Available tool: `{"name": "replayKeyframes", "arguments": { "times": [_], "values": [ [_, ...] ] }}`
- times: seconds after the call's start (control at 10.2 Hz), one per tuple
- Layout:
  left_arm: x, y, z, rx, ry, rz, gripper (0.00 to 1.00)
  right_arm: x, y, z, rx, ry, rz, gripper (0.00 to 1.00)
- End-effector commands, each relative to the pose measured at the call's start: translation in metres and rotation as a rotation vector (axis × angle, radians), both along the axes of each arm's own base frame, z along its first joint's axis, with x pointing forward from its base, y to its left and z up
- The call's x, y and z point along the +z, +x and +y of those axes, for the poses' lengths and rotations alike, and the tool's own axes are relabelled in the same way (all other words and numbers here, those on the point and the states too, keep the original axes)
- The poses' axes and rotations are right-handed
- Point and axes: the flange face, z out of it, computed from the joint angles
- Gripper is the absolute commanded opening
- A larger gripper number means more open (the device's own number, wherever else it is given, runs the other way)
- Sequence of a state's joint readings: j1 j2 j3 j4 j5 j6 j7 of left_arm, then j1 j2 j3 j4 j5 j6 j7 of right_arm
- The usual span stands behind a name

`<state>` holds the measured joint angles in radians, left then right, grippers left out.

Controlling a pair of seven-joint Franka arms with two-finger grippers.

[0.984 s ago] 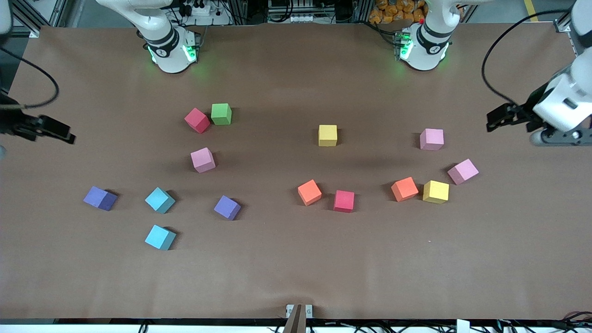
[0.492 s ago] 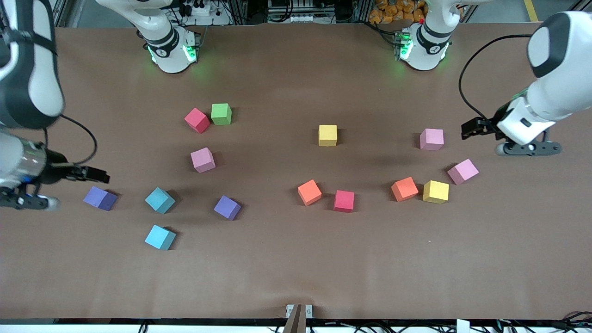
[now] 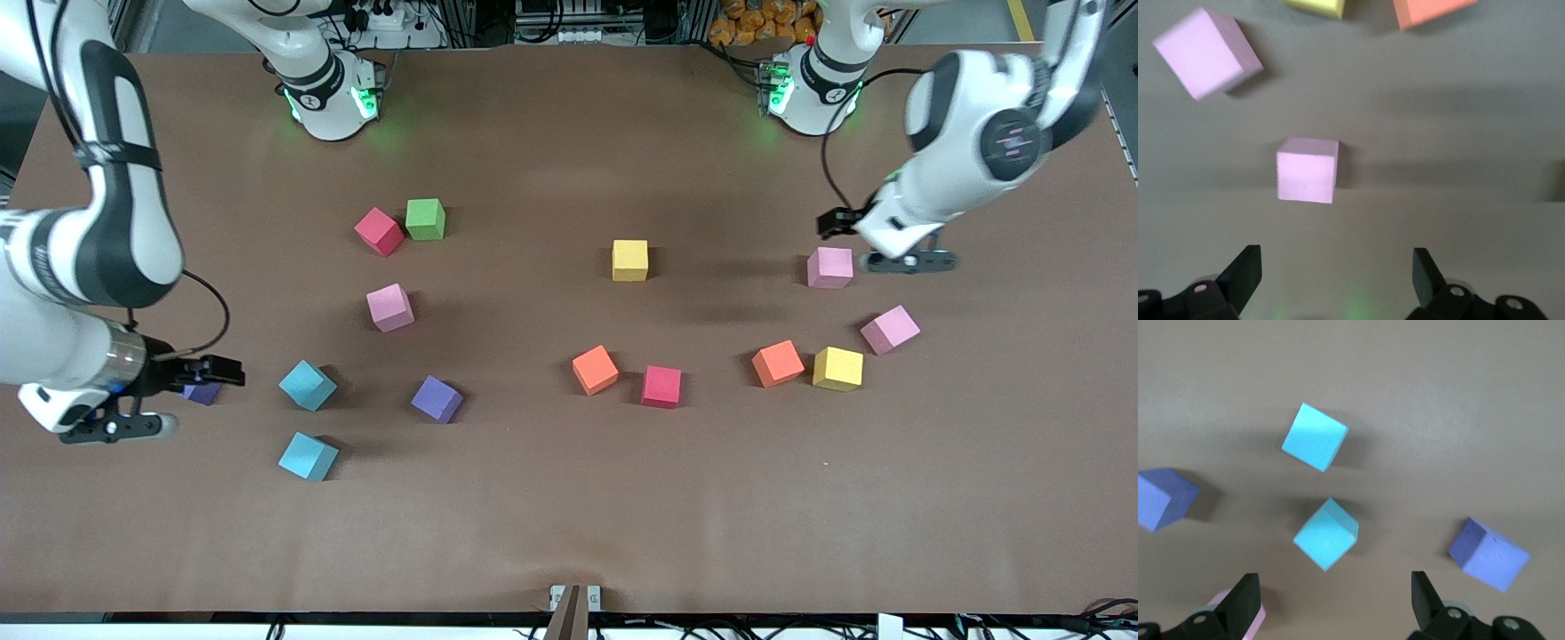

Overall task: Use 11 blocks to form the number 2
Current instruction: 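Grasp the cyan cube with the right gripper while the left gripper grasps pink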

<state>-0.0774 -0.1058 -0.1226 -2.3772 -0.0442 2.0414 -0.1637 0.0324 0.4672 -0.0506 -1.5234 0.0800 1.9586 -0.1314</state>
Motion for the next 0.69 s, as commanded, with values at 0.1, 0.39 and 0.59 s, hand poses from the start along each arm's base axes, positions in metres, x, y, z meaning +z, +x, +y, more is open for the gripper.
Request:
{"name": "replayKeyframes", "arguments": {
  "times": [0.1,0.39,0.59],
  "values": [
    [-0.061,-0.023,0.014,0.012,-0.006,-0.048,1.00,-0.040,-0.002,0.005,-0.001,0.003,-0.033,1.00],
    [-0.087,-0.014,0.037,-0.063,0.013,-0.063,1.00,-0.064,-0.007,0.003,-0.086,-0.003,-0.024,1.00],
    [-0.112,-0.010,0.053,-0.116,-0.012,-0.067,1.00,-0.080,-0.013,0.004,-0.167,-0.006,-0.027,1.00]
  ]
}}
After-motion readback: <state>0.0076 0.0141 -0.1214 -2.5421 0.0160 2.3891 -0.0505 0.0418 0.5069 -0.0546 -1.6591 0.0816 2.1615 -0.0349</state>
